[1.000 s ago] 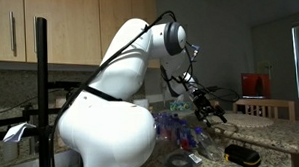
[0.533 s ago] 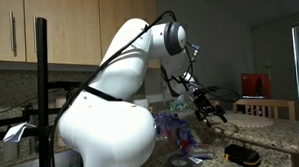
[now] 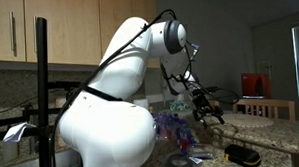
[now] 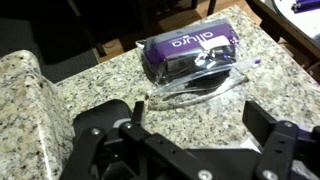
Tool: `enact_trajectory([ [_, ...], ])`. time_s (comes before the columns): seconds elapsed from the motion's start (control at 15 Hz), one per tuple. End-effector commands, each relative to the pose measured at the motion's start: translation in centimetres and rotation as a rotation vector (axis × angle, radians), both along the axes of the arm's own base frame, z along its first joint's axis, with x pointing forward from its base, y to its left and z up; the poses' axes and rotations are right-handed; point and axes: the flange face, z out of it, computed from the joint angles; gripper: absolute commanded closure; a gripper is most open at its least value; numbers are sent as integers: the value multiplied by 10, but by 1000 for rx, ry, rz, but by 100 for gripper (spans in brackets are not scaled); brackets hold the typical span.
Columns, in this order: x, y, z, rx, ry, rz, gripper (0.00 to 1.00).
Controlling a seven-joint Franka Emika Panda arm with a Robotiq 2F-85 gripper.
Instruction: Move the cable and the empty bottle to the front.
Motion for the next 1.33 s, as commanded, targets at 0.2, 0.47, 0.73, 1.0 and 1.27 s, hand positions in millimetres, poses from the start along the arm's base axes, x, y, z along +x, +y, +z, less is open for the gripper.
enact_trajectory([
  [0.2,-73,-60,54,256,-24,-256,0],
  [0.47,-123,-93,65,416,-58,-442,0],
  [0.73,-109,-95,66,401,-35,-435,0],
  [1.0,-110,-65,42,422,13,-370,0],
  [1.27,-133,-21,20,467,6,-265,0],
])
